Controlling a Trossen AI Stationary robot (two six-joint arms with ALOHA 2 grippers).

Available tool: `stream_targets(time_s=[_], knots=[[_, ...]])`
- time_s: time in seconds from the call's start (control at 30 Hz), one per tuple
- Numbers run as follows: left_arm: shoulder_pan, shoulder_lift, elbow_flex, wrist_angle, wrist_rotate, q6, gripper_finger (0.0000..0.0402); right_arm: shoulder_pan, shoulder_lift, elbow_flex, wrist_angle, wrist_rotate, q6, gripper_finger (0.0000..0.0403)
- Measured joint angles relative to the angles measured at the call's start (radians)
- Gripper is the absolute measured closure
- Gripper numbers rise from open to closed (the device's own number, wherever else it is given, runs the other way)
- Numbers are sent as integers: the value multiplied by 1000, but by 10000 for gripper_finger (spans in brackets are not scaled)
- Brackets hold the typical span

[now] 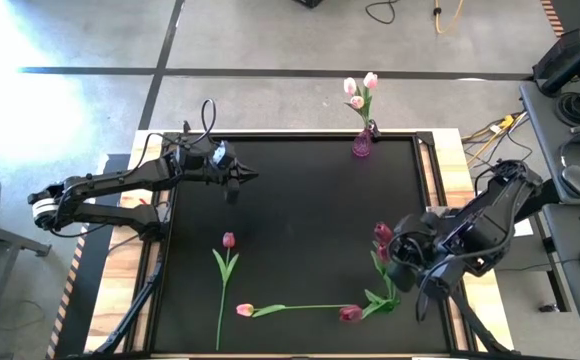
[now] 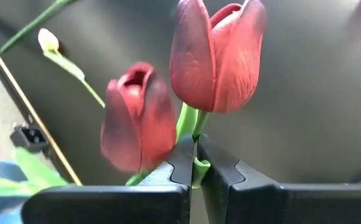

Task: Sort flowers into vase by color
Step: Put the right red tulip into the transparent green vase

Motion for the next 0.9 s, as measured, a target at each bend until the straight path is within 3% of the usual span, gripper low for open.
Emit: stream_targets(time_s=[0.37, 0.6, 0.9], knots=[[0, 0, 0, -2, 0, 25, 402, -1, -4, 0, 1, -100, 30, 382], [0, 0, 0, -4, 0, 29, 402, -3, -6, 11, -6, -166, 82, 308], [0, 0, 0, -8, 1, 12, 402, -3, -6, 109, -21, -163, 103, 223]])
